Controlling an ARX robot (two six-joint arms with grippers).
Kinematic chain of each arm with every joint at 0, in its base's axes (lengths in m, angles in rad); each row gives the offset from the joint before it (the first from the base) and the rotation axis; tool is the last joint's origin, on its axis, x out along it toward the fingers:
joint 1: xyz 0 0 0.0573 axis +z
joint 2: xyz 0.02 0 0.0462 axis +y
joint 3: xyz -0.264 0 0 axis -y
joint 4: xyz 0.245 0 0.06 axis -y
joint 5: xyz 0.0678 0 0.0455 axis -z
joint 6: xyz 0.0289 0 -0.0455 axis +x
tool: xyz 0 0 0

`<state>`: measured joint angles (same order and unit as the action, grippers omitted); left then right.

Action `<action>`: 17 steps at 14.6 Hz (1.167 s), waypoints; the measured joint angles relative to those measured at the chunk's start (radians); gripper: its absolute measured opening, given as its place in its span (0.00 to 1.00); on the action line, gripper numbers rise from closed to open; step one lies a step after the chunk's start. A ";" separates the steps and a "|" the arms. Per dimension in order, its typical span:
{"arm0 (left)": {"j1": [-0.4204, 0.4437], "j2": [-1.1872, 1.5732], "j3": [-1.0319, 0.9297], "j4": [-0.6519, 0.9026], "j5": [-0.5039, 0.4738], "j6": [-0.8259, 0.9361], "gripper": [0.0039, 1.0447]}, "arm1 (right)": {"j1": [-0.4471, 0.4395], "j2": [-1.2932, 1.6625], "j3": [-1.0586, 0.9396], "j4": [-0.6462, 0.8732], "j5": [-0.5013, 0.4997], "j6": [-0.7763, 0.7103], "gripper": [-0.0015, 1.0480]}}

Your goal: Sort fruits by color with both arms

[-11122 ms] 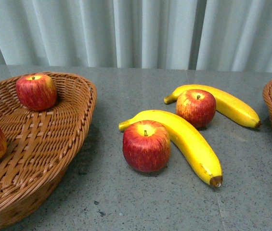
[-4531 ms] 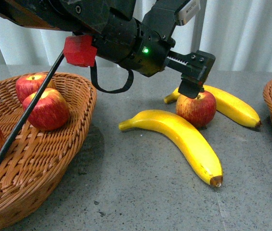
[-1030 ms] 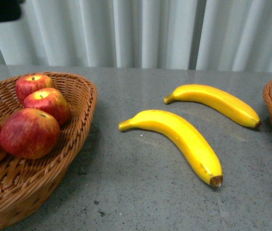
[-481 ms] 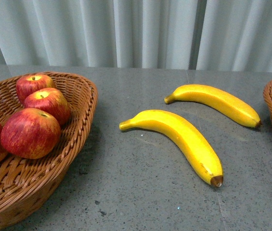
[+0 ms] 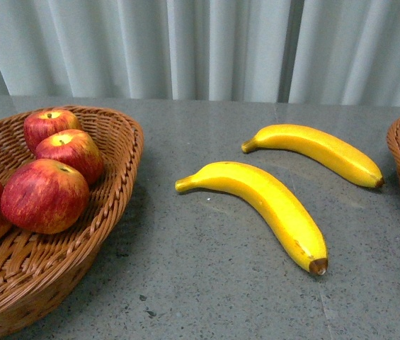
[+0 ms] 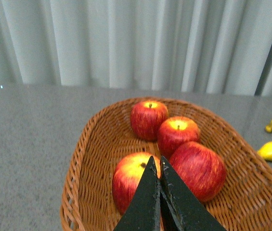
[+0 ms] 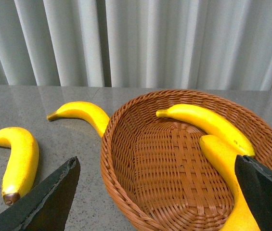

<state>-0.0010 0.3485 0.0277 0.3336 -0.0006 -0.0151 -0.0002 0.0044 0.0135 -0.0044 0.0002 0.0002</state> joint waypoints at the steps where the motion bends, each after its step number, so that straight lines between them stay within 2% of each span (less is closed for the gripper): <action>1: 0.000 -0.031 -0.014 -0.019 0.000 0.000 0.01 | 0.000 0.000 0.000 0.000 0.000 0.000 0.94; 10: 0.000 -0.177 -0.014 -0.161 0.001 0.000 0.01 | 0.000 0.000 0.000 0.000 0.000 0.000 0.94; 11: 0.000 -0.267 -0.013 -0.301 0.001 0.001 0.01 | 0.000 0.000 0.000 0.000 0.000 0.000 0.94; 12: 0.000 -0.336 -0.013 -0.342 0.000 0.001 0.01 | 0.000 0.000 0.000 0.000 0.000 0.000 0.94; 15: 0.001 -0.338 -0.013 -0.339 0.000 0.001 0.01 | 0.000 0.000 0.000 0.000 0.000 0.000 0.94; 16: 0.001 -0.338 -0.013 -0.338 0.000 0.001 0.27 | 0.000 0.000 0.000 0.000 0.000 0.000 0.94; 17: 0.001 -0.338 -0.013 -0.338 0.000 0.001 0.36 | 0.000 0.000 0.000 0.000 0.000 0.000 0.94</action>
<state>-0.0002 0.0101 0.0143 -0.0048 -0.0006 -0.0139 -0.0002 0.0044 0.0135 -0.0040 -0.0002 0.0002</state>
